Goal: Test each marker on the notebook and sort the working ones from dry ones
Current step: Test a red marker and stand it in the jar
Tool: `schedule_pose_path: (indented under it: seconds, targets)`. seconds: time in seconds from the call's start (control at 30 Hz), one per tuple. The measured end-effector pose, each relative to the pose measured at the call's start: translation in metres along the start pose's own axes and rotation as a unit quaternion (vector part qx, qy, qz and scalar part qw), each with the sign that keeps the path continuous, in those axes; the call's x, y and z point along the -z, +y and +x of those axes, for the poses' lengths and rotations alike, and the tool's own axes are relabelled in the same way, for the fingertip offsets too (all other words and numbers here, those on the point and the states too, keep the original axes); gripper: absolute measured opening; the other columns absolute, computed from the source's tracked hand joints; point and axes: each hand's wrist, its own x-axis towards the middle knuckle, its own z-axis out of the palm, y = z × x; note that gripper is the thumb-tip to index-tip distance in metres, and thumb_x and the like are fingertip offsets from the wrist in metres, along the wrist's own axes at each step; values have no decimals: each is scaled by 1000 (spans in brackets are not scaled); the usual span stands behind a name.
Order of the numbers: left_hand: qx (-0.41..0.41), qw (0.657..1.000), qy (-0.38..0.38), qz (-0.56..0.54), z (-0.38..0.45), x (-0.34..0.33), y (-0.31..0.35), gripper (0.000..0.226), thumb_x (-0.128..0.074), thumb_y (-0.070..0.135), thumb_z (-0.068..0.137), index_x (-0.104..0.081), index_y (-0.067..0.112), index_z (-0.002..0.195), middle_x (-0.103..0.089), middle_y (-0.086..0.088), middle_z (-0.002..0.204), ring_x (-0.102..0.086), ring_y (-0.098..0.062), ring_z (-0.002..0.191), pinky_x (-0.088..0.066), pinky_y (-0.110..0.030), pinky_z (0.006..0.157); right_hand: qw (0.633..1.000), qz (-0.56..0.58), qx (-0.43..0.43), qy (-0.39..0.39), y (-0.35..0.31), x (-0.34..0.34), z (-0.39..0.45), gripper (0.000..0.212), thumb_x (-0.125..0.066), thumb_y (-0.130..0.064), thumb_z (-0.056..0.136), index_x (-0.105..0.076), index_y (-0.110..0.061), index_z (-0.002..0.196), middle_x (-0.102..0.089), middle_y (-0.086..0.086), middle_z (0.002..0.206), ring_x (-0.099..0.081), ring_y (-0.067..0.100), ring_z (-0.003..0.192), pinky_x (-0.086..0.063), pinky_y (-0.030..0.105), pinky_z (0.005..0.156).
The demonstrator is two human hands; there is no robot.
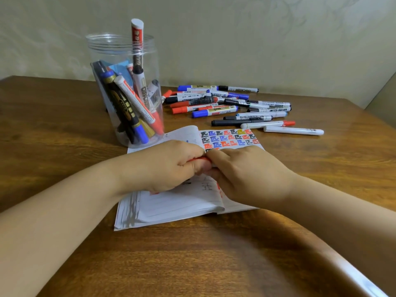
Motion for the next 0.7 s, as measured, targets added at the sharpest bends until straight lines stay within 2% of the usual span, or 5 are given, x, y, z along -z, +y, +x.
schedule_pose_path:
  seconds: [0.17,0.37,0.53,0.63,0.7]
  targets:
    - [21,1000,20,-6,4,-6,-8,30,-42,34,92,-61,11,91,-62,-2,82,-56,-15,79,-41,-30,72,1000,-21,5,0,3,-6,1,31,-37,-28,89,-58,-6,80,-56,3,58,-46,24,38,-32,29,33]
    - [18,999,47,-7,2,-4,-7,22,-43,35,93,-50,32,73,-52,7,66,-49,-1,65,-36,-16,57,999,-26,8,-21,9,3,8,37,-40,-37,94,-63,-8,94,-65,4,74,-59,25,56,-41,32,42]
    - [13,986,85,142,4,-5,-1,27,-40,35,94,-56,13,95,-51,1,84,-48,-14,80,-35,-29,69,991,3,-99,-94,7,19,12,26,-43,-44,96,-51,-21,88,-58,-3,84,-47,15,69,-32,26,53]
    - [29,989,111,95,4,-6,4,25,-37,35,95,-53,16,94,-52,3,80,-47,-11,72,-32,-25,61,993,-39,-96,-57,-1,24,13,29,-39,-42,98,-58,-20,102,-61,-3,89,-55,17,74,-42,29,57]
    - [68,993,93,8,3,-3,5,27,-38,36,95,-55,15,92,-50,5,70,-45,-7,63,-32,-20,54,994,-94,-59,-12,-3,20,9,30,-42,-37,96,-61,-15,96,-61,0,79,-58,21,64,-41,30,48]
